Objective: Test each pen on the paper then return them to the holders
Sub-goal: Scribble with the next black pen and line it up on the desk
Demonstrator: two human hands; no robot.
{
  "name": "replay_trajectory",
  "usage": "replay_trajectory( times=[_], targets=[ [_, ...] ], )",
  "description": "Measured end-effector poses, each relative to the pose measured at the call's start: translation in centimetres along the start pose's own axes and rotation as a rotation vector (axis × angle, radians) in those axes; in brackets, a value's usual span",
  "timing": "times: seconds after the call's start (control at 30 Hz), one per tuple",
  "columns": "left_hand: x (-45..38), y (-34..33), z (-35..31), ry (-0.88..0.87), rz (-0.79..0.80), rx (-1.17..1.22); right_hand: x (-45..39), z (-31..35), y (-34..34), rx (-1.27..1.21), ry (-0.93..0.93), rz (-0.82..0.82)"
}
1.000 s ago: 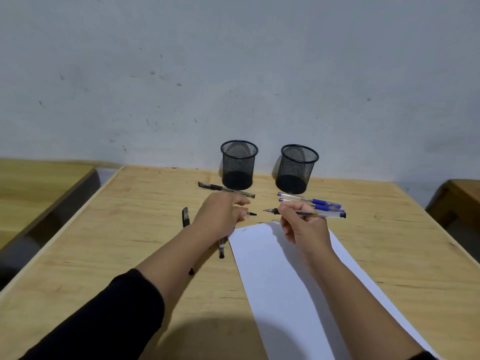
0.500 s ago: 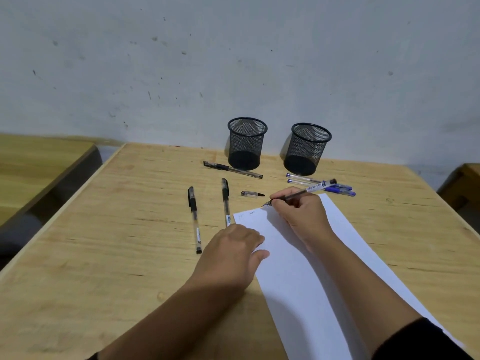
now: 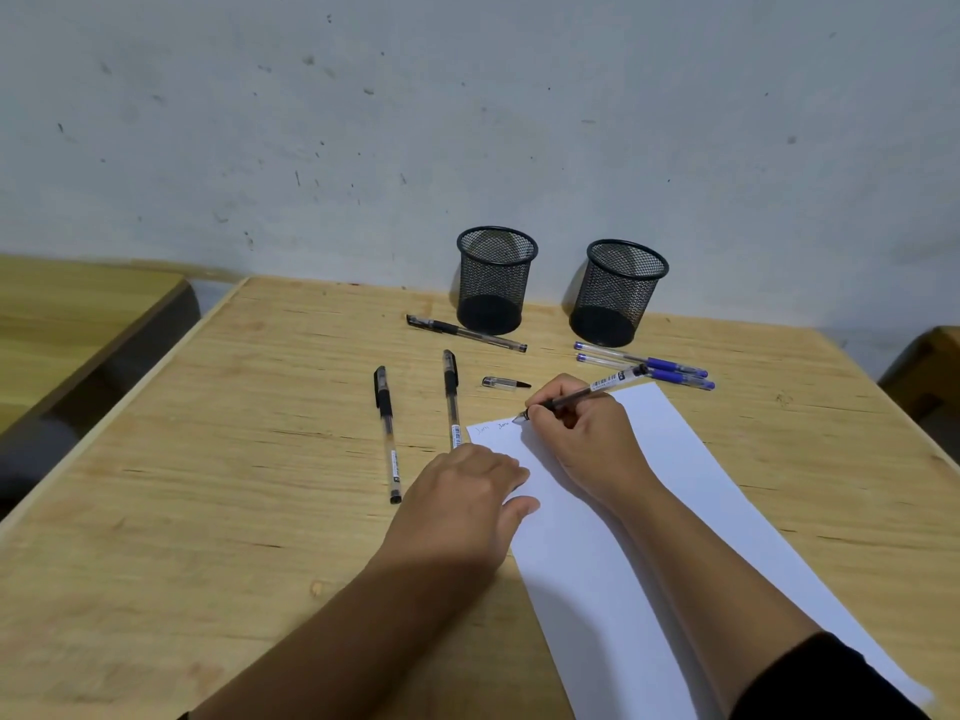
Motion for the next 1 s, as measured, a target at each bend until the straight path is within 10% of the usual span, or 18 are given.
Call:
replay_trajectory(
  times=[1.0],
  targets=[
    [0.03,0.17,-0.3,0.019,0.007,-0.021,-0.11,0.0,0.32,0.037,-0.013,-0.107]
  ],
)
Point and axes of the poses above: each hand's wrist, its own x-axis away from the middle knuckle, its own y-axis out of the back of the hand, z = x × y, the point moved 6 cm from there along -x, towards the middle knuckle, and after that the axes turned 11 degrees about -y, right-handed, at the moved point
